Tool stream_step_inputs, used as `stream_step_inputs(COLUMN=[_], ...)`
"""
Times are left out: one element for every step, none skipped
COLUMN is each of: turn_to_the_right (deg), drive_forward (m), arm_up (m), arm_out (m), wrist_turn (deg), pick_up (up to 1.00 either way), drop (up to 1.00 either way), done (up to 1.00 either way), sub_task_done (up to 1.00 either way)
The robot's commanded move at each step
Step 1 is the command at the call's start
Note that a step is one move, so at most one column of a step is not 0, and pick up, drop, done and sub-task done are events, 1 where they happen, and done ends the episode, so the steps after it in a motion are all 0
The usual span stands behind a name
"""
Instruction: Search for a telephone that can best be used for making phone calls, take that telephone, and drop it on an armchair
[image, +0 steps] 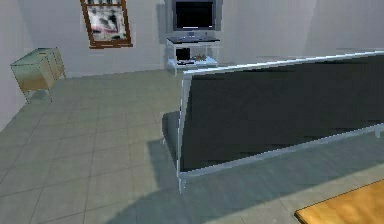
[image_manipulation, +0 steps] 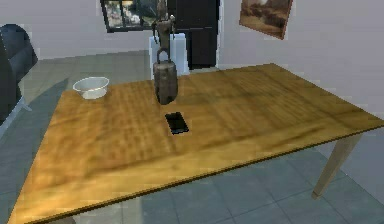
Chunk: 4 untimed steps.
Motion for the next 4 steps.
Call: stream_step_inputs(turn_to_the_right=[0.0,0.0,0.0,0.0], drive_forward=[0.0,0.0,0.0,0.0], arm_up=[0.5,0.36,0.0,0.0], arm_out=[0.0,0.0,0.5,0.0], wrist_turn=[0.0,0.0,0.0,45.0], pick_up=[0.0,0.0,0.0,0.0], drop=[0.0,0.0,0.0,0.0], done=[0.0,0.0,0.0,0.0], sub_task_done=[0.0,0.0,0.0,0.0])
